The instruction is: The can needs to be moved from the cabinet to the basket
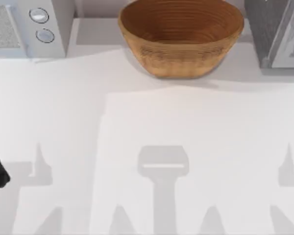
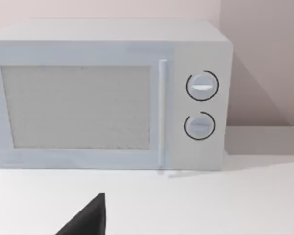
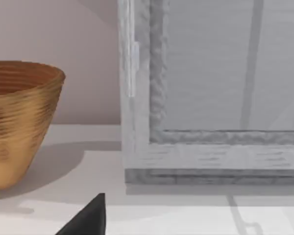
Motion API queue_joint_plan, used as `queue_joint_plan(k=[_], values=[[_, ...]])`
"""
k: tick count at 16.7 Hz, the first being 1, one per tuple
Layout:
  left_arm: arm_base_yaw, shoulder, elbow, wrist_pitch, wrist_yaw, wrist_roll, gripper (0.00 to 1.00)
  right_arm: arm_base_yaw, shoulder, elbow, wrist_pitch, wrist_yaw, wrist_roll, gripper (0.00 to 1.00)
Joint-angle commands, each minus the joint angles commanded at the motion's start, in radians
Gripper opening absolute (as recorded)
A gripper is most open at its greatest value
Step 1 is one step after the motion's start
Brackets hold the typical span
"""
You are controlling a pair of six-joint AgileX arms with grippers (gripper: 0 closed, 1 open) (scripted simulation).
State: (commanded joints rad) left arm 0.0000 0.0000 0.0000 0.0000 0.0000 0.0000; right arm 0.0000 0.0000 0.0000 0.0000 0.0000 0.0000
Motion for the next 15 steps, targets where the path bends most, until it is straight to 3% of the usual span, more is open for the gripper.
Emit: queue_joint_plan(k=[7,15], values=[[0.000,0.000,0.000,0.000,0.000,0.000,1.00,0.021,0.124,0.158,-0.034,0.017,0.001,1.00],[0.000,0.000,0.000,0.000,0.000,0.000,1.00,0.089,0.632,0.808,-0.195,0.094,0.006,1.00]])
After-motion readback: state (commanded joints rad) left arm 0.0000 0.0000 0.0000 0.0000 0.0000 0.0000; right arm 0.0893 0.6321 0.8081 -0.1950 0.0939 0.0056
